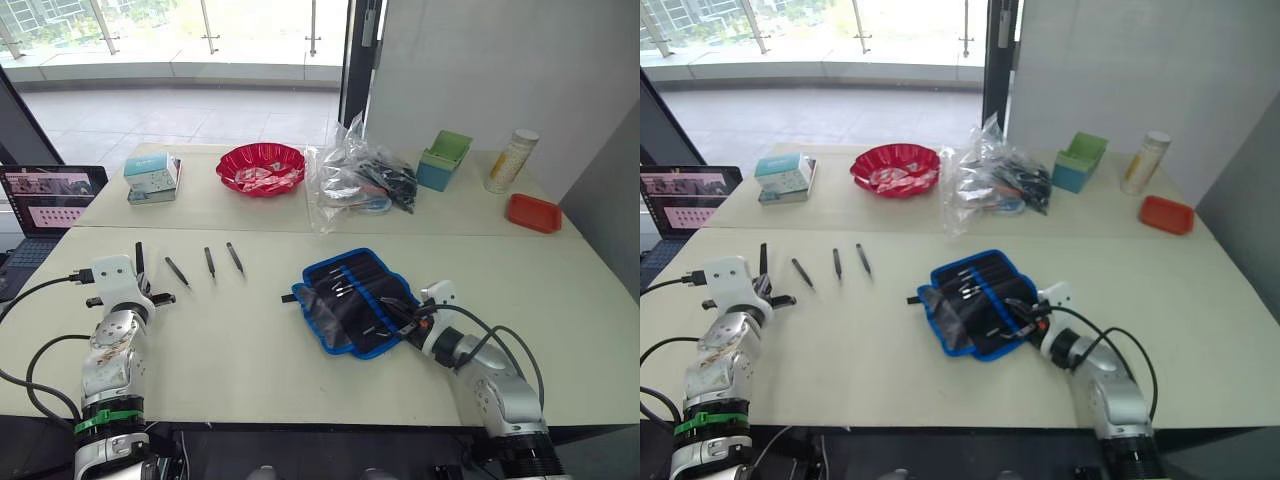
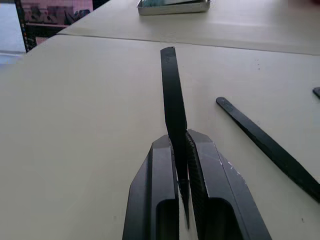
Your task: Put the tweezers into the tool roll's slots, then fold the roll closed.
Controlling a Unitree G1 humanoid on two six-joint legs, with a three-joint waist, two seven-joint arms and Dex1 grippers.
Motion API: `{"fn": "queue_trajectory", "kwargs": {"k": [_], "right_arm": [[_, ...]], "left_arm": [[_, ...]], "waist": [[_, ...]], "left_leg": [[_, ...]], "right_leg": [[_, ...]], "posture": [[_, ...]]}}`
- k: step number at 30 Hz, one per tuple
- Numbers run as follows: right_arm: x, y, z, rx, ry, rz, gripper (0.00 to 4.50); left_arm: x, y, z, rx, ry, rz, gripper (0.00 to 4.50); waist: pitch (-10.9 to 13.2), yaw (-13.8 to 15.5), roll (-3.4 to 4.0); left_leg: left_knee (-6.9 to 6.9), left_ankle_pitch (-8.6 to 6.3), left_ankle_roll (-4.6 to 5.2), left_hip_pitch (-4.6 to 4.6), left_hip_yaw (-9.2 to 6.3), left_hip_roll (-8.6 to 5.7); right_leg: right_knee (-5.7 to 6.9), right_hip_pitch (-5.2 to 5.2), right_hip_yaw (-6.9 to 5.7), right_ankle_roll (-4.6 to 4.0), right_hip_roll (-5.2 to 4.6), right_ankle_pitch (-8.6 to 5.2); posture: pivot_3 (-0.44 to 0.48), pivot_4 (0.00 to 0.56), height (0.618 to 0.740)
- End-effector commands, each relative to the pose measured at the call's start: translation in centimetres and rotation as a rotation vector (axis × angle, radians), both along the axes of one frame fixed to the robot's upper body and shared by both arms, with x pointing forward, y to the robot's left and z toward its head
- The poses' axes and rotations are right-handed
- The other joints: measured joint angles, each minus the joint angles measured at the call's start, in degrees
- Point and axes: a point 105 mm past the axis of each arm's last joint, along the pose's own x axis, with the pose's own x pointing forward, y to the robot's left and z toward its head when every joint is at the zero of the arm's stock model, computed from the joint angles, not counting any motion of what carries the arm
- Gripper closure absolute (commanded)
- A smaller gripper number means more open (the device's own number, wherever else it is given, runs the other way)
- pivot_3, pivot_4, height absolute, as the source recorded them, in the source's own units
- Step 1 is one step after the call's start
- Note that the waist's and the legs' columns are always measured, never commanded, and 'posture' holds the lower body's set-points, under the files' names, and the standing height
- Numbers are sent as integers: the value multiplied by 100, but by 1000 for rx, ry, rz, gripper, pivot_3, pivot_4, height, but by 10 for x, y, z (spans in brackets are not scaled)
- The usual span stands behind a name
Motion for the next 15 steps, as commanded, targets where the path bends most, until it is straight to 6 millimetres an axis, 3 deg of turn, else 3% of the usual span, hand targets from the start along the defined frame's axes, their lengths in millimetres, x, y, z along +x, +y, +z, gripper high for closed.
{"fn": "queue_trajectory", "kwargs": {"k": [1,6,10,15], "right_arm": [[-2,2,0,0,-16,1,4500],[-7,-2,-9,-7,-5,-26,4500],[-13,-2,-4,-15,-40,-18,4500],[-20,0,-5,-46,-49,-4,4500]], "left_arm": [[10,-28,38,61,-103,-145,4484],[20,-108,72,76,-140,-556,4484],[1,-183,71,77,-8,-997,4484],[-23,-218,52,160,197,-1274,4484]], "waist": [[2,25,4],[5,47,5],[10,17,16],[25,-45,41]], "left_leg": [[0,0,0,0,-1,-3],[1,2,-2,-4,-1,-16],[1,2,-1,-6,-3,-18],[1,3,1,-6,-4,-16]], "right_leg": [[0,0,0,0,-2,0],[1,1,-2,0,-3,0],[4,5,-2,0,0,0],[2,8,-2,0,8,0]], "posture": [[0,150,740],[0,150,740],[0,150,740],[0,150,740]]}}
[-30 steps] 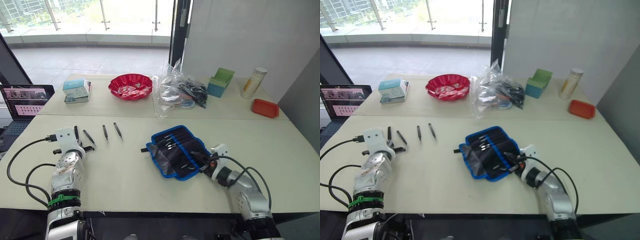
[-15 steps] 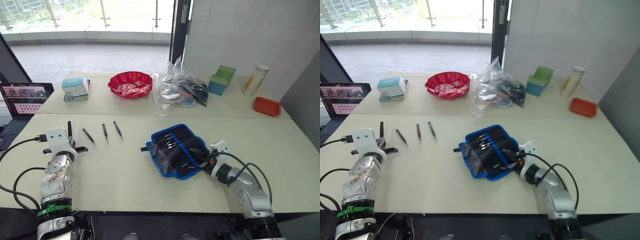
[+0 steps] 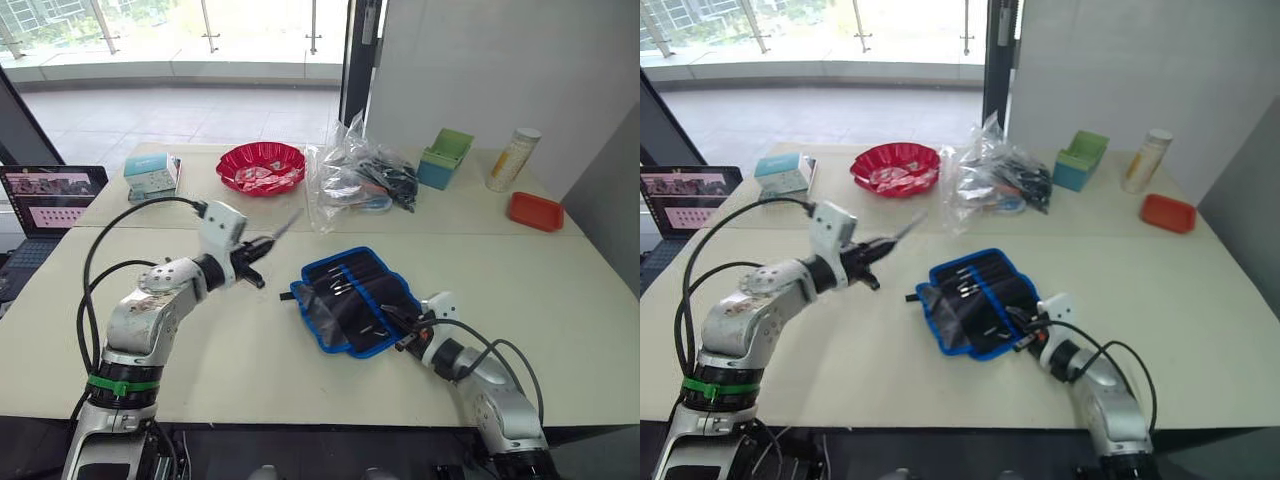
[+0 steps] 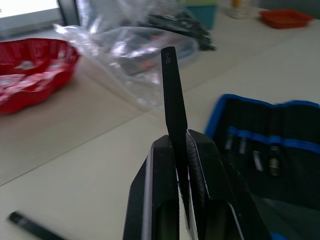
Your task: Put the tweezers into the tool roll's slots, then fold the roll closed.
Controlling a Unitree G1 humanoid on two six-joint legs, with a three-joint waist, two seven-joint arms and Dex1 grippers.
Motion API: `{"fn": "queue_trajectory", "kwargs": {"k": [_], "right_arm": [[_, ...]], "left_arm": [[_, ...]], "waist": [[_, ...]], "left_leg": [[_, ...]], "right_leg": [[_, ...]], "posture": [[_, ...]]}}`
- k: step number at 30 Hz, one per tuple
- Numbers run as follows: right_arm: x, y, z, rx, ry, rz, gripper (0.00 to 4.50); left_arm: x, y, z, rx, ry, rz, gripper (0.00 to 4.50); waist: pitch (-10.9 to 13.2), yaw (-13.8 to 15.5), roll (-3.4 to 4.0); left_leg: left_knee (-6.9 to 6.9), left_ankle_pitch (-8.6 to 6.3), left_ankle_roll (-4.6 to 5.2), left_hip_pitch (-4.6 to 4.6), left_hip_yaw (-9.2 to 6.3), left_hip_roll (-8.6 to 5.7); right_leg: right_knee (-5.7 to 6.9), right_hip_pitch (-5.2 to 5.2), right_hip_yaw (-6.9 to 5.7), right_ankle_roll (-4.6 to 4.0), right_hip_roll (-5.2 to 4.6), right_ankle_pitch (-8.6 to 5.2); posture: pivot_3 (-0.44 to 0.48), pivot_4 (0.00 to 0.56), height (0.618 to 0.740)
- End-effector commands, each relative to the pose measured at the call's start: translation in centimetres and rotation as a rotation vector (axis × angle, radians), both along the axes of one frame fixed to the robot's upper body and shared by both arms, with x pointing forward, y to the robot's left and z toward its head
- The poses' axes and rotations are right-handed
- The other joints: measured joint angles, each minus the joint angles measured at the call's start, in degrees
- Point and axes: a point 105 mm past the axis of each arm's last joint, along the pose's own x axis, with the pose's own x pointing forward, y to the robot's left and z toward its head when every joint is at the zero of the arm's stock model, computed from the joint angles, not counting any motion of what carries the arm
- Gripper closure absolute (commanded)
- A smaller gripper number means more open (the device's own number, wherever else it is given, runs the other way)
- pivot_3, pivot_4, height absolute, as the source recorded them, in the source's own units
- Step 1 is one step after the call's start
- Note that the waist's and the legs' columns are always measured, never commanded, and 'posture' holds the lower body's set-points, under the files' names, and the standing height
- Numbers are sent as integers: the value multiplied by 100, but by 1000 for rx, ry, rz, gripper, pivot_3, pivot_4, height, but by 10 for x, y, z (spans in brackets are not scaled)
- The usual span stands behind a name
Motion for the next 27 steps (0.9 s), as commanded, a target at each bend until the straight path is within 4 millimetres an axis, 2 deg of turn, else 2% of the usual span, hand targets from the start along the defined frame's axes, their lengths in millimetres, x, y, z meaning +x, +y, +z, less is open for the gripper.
{"fn": "queue_trajectory", "kwargs": {"k": [1,5,8,18,21,27], "right_arm": [[-6,1,1,-29,-17,7,4500],[-10,-3,-15,-62,31,-13,4500],[-9,-5,-18,-47,42,-38,4500],[-10,-5,-23,-49,57,-57,4500],[-10,-4,-23,-47,56,-55,4500],[-12,-2,-25,-43,61,-56,4500]], "left_arm": [[-12,-18,2,57,49,-147,4484],[-13,-26,-13,148,129,-201,4484],[-6,-27,-25,217,173,-177,4484],[3,-55,-37,259,247,-231,4484],[5,-53,-45,310,249,-224,4484],[9,-46,-48,322,260,-199,4484]], "waist": [[5,3,9],[5,14,9],[5,17,9],[5,22,8],[5,21,8],[5,25,8]], "left_leg": [[0,0,1,1,0,1],[5,1,1,1,-1,-1],[6,1,2,7,-1,-2],[21,1,3,7,-1,-3],[25,1,4,6,-2,-3],[31,0,5,6,-4,-4]], "right_leg": [[0,0,0,0,2,0],[-11,4,0,0,2,0],[-14,8,0,0,1,0],[-14,11,0,0,2,0],[-12,12,0,0,2,0],[-9,13,0,0,2,0]], "posture": [[0,150,740],[0,150,740],[0,150,740],[0,150,740],[0,150,740],[0,150,740]]}}
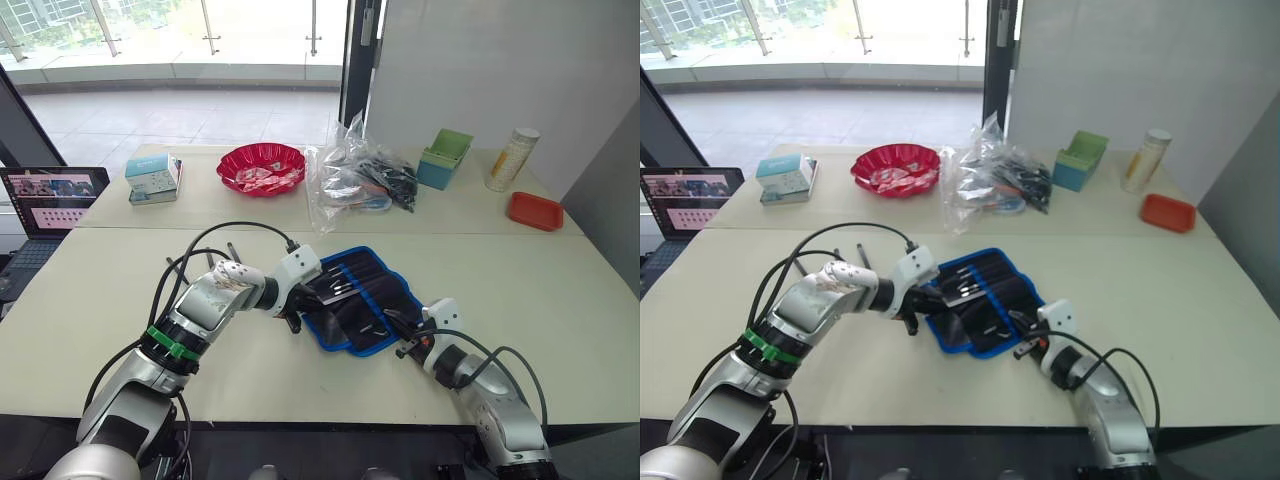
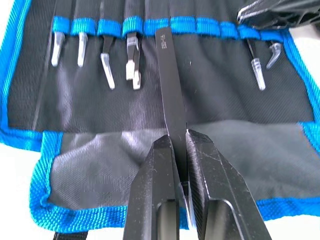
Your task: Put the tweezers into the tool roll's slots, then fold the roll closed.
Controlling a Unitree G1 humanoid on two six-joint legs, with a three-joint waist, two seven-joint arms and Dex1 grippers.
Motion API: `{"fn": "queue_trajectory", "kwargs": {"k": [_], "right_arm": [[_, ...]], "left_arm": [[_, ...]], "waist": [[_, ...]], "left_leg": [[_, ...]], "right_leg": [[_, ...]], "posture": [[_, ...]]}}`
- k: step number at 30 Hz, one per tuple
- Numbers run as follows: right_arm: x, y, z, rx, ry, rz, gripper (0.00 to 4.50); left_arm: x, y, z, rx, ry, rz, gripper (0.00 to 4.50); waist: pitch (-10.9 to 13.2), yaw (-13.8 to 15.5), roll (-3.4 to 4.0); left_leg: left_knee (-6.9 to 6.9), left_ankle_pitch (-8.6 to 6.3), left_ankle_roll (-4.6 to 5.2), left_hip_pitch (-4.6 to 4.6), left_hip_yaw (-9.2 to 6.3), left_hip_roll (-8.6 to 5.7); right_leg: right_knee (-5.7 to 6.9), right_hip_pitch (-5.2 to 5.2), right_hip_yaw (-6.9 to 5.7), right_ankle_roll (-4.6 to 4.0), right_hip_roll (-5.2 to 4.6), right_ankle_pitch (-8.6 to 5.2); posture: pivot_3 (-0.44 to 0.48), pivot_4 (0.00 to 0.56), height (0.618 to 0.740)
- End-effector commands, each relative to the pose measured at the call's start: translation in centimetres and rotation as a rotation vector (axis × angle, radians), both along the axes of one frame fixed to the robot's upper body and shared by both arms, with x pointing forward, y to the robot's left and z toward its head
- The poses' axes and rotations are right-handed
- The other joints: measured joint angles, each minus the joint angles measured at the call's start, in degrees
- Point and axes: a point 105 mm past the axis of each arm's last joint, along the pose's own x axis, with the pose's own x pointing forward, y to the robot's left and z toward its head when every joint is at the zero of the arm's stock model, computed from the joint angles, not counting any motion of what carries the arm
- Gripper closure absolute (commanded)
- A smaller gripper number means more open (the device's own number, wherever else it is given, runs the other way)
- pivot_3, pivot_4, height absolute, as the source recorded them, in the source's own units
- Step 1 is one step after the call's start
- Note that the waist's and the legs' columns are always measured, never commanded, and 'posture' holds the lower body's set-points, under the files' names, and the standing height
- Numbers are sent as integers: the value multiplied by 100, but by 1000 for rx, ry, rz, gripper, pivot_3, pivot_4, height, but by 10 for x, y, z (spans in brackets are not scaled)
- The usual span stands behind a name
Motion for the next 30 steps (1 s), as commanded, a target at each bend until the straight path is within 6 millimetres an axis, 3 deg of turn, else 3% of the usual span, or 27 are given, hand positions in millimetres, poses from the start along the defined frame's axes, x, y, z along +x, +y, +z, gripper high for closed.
{"fn": "queue_trajectory", "kwargs": {"k": [1,9,19,24,30], "right_arm": [[-6,1,-18,-6,71,-5,4500],[-6,2,-18,-7,71,-3,4500],[-6,5,-19,-5,76,0,4500],[-6,4,-20,-7,79,-6,4500],[-6,6,-22,-7,84,-3,4500]], "left_arm": [[5,5,8,15,-37,4,4484],[5,1,6,8,-39,-10,4484],[7,-28,9,-33,-45,-92,4484],[2,-27,9,-22,-33,-125,4484],[21,-24,10,-28,-87,-48,4484]], "waist": [[0,0,0],[0,7,0],[0,41,0],[0,18,0],[0,27,0]], "left_leg": [[0,0,0,0,0,0],[4,0,0,0,-1,-1],[25,-3,5,-4,-2,-5],[26,-5,8,-4,-2,-4],[41,-11,20,-5,-6,-5]], "right_leg": [[0,0,0,0,0,0],[4,0,0,0,0,0],[11,2,-1,0,-2,0],[28,2,-1,0,0,0],[41,2,-2,1,0,0]], "posture": [[0,150,740],[0,150,740],[0,150,740],[0,150,740],[0,150,740]]}}
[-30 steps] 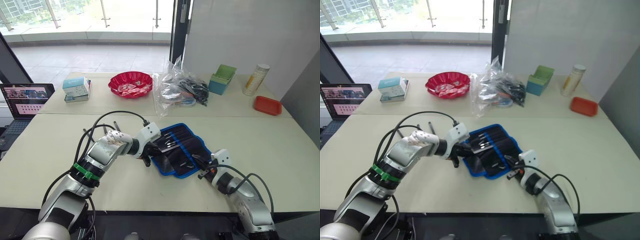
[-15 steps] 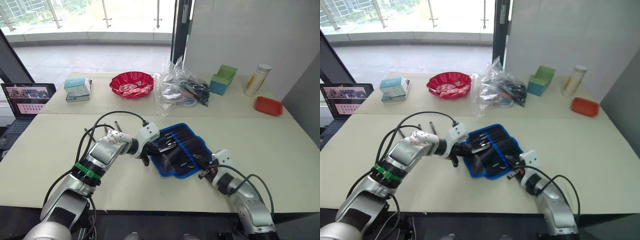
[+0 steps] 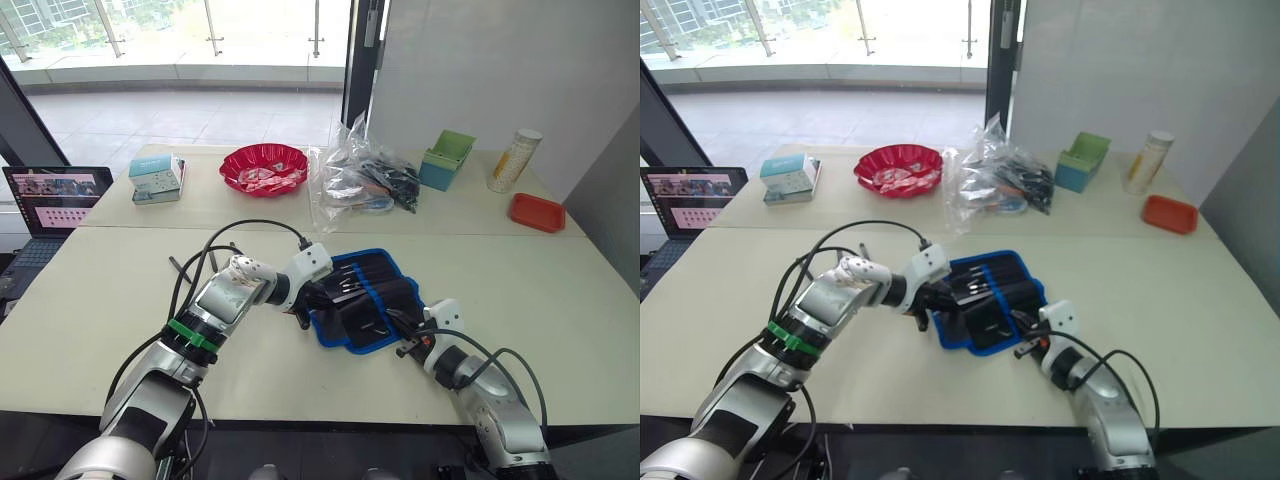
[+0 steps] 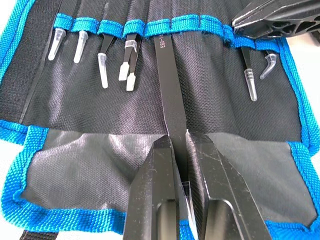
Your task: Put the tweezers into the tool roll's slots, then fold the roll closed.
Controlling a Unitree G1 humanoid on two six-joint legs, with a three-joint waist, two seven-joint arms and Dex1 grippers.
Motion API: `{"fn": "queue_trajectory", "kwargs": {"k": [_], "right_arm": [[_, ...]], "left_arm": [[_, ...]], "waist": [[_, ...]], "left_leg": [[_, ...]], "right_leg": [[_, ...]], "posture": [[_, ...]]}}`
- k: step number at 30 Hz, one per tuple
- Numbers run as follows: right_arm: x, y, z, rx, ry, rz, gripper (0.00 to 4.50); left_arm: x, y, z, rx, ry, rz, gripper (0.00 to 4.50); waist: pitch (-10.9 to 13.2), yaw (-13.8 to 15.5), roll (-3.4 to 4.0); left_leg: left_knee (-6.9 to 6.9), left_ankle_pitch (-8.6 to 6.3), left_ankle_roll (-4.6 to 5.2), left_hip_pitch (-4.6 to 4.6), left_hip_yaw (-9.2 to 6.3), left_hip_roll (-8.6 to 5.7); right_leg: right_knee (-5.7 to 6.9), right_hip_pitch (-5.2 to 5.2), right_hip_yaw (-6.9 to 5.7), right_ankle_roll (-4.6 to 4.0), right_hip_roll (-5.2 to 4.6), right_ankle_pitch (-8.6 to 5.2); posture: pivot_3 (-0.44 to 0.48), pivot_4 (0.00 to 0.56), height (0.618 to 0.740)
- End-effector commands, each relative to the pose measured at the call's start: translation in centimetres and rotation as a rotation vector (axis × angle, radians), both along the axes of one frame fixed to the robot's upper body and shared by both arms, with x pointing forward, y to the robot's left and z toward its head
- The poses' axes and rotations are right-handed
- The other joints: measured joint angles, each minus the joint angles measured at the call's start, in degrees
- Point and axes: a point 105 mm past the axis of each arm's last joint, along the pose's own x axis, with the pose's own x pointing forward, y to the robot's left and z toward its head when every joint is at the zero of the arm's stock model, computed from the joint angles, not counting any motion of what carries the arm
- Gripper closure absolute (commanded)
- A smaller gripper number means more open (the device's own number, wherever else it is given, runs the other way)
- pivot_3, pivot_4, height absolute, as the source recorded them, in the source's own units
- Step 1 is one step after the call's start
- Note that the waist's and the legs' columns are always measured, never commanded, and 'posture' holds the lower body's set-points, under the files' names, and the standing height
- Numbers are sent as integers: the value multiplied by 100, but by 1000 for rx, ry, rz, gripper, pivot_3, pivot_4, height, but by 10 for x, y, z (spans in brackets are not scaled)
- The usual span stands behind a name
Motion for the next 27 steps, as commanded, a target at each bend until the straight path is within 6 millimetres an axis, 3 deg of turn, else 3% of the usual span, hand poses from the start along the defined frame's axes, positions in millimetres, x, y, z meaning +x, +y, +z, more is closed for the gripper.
{"fn": "queue_trajectory", "kwargs": {"k": [1,8,18,23,27], "right_arm": [[-6,6,-21,-10,84,14,4500],[-5,8,-22,-17,92,19,4500],[-7,9,-24,-30,103,17,4500],[-9,9,-24,-31,107,13,4500],[-10,8,-25,-34,110,3,4500]], "left_arm": [[12,-8,12,-29,-78,6,4484],[12,-44,-3,-73,-47,-78,4484],[22,-71,-20,-38,-92,-157,4484],[37,-76,-16,-24,-152,-116,4484],[45,-66,-14,32,-205,-126,4484]], "waist": [[0,0,0],[0,-2,-1],[-4,153,-5],[-4,209,-5],[-4,210,-5]], "left_leg": [[2,0,1,0,0,0],[9,-1,2,-1,4,-1],[27,-1,2,3,6,-16],[27,-3,6,25,0,-23],[27,-4,7,23,0,-25]], "right_leg": [[-1,0,0,0,0,0],[0,0,-1,0,0,0],[-7,20,-2,1,-6,-1],[-58,75,-8,7,-6,-4],[-60,78,-9,10,-6,-3]], "posture": [[0,150,740],[0,150,740],[0,150,740],[0,150,740],[0,150,740]]}}
